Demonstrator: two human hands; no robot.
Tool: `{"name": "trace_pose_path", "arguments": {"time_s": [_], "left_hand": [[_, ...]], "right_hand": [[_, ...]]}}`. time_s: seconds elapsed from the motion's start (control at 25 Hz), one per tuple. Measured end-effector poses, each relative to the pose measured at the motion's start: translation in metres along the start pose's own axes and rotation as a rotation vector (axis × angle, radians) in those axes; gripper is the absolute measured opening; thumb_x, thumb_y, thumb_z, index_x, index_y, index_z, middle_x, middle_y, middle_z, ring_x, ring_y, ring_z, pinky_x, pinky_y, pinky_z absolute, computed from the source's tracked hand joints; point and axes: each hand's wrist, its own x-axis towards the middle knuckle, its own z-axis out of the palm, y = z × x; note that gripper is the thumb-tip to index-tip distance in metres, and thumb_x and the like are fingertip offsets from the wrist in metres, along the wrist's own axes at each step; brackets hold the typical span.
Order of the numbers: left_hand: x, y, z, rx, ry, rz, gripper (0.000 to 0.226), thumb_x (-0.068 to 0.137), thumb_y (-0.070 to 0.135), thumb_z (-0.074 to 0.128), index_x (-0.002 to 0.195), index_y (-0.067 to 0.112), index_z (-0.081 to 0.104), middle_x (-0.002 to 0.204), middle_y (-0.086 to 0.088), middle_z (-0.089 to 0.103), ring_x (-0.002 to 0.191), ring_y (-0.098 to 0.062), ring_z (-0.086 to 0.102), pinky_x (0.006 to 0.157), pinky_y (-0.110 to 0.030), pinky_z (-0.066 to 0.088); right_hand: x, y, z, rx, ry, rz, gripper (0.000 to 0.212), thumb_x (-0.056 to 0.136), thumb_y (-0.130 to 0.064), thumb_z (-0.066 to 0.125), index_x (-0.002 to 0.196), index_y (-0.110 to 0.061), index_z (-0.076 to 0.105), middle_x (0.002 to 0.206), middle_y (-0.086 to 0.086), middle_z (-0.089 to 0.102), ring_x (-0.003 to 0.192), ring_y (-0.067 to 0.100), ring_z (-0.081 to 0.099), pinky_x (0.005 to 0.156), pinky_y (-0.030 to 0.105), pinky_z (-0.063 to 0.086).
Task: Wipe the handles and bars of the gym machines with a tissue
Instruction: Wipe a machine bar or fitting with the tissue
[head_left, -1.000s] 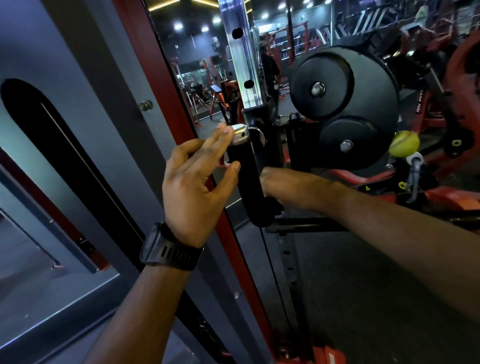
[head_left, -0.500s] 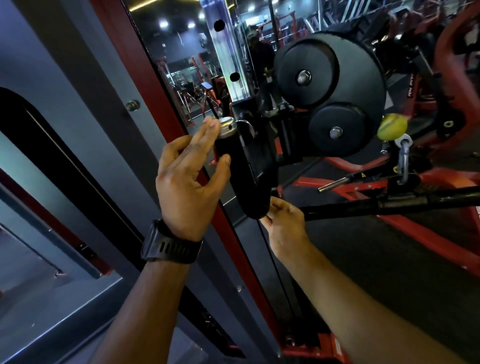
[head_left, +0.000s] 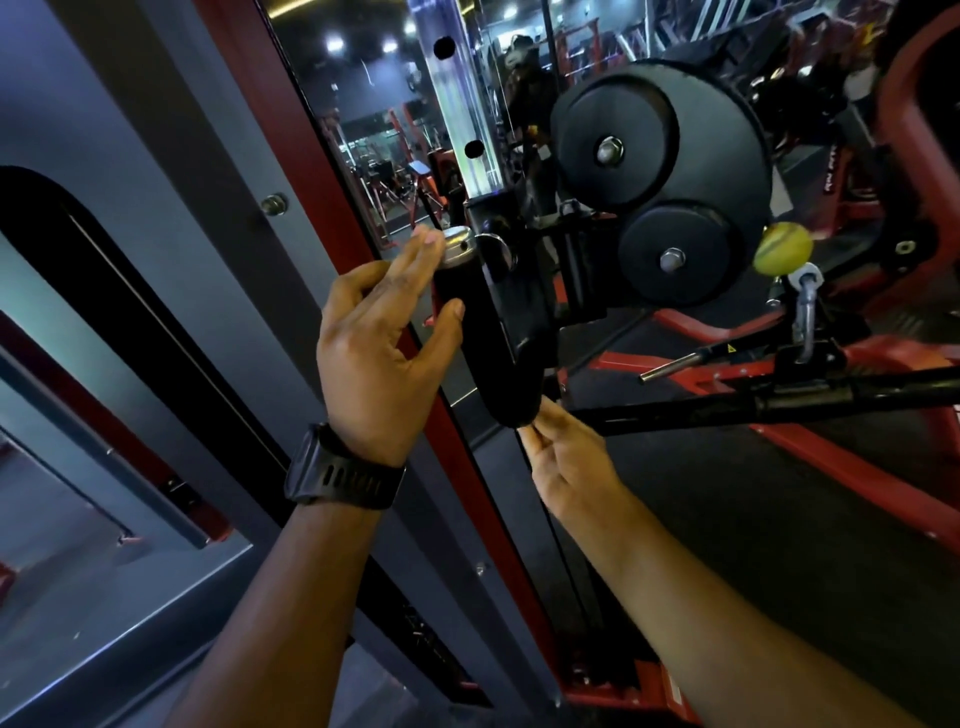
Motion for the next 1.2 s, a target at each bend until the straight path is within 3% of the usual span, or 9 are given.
{"name": "trace_pose_path", "arguments": {"time_s": [0.12,0.24,0.36,0.48,0.56,0.68,0.84,1.0,1.2], "left_hand": [[0.000,0.001,0.000,0.008,-0.003,0.001,0.047,0.089,0.024,0.069,0.134,0.016,0.059,0.133,0.014,0.053,0.108,-0.022,0.058,0.093,-0.031,0.050],[0.000,0.000,0.000,0.003,0.013,0.006,0.047,0.089,0.025,0.068,0.134,0.017,0.059,0.133,0.015,0.053,0.108,-0.022,0.058,0.091,-0.039,0.052],[0.000,0.001,0.000,0.003,0.000,0.004,0.047,0.089,0.024,0.068,0.135,0.017,0.058,0.133,0.015,0.052,0.108,-0.024,0.058,0.091,-0.043,0.053],[-0.001,-0.001,0.000,0.008,-0.003,0.012,0.047,0.090,0.027,0.067,0.135,0.017,0.058,0.134,0.014,0.052,0.109,-0.023,0.058,0.091,-0.046,0.053],[-0.001,-0.001,0.000,-0.001,0.002,0.014,0.047,0.090,0.027,0.066,0.135,0.017,0.058,0.134,0.015,0.051,0.108,-0.021,0.058,0.091,-0.043,0.053],[0.000,-0.002,0.002,-0.012,0.015,0.014,0.047,0.089,0.027,0.066,0.134,0.017,0.058,0.134,0.015,0.051,0.108,-0.018,0.057,0.090,-0.042,0.053],[0.000,-0.003,0.000,-0.005,0.023,0.050,0.048,0.088,0.028,0.067,0.134,0.018,0.057,0.132,0.014,0.054,0.107,-0.018,0.056,0.087,-0.049,0.053],[0.002,-0.007,0.000,0.015,0.022,0.065,0.048,0.088,0.030,0.067,0.134,0.019,0.057,0.131,0.014,0.054,0.107,-0.018,0.056,0.085,-0.050,0.054],[0.003,-0.008,-0.001,0.011,0.022,0.091,0.048,0.088,0.029,0.067,0.133,0.019,0.057,0.130,0.014,0.055,0.107,-0.016,0.055,0.084,-0.050,0.054]], "right_hand": [[-0.031,0.005,-0.002,0.011,0.084,0.001,0.020,0.094,0.002,0.059,0.111,0.003,0.069,0.104,0.010,0.076,0.104,0.015,0.071,0.100,0.027,0.050],[-0.054,0.019,0.001,-0.036,0.134,-0.064,0.012,0.097,-0.007,0.061,0.102,-0.004,0.072,0.094,0.006,0.078,0.098,0.014,0.073,0.089,0.023,0.054],[-0.057,0.036,-0.009,-0.305,0.123,-0.464,0.011,0.090,-0.003,0.068,0.100,-0.006,0.072,0.096,0.007,0.076,0.095,0.014,0.072,0.086,0.025,0.057],[-0.045,0.033,-0.028,-0.726,-0.065,-1.012,0.019,0.083,0.003,0.074,0.096,-0.011,0.071,0.102,0.005,0.067,0.096,0.013,0.067,0.083,0.023,0.056],[-0.035,0.026,-0.037,-0.979,-0.189,-1.311,0.019,0.081,0.001,0.076,0.098,-0.007,0.073,0.106,0.004,0.063,0.106,0.003,0.058,0.087,0.015,0.050],[-0.026,0.019,-0.032,-1.131,-0.325,-1.415,0.011,0.089,-0.007,0.071,0.100,-0.006,0.074,0.106,0.005,0.066,0.111,-0.003,0.051,0.094,0.009,0.042],[-0.019,0.022,-0.028,-1.201,-0.375,-1.506,0.015,0.093,-0.010,0.069,0.107,-0.016,0.071,0.119,-0.022,0.058,0.111,0.007,0.054,0.093,0.017,0.048],[-0.018,0.009,-0.008,-1.212,-0.339,-1.811,0.023,0.082,-0.002,0.080,0.104,0.000,0.074,0.110,0.003,0.063,0.099,0.019,0.056,0.089,0.019,0.048],[-0.023,-0.007,0.017,-1.204,-0.356,-1.789,0.026,0.080,0.000,0.082,0.105,-0.002,0.073,0.107,0.005,0.066,0.097,0.021,0.056,0.092,0.018,0.043]]}}
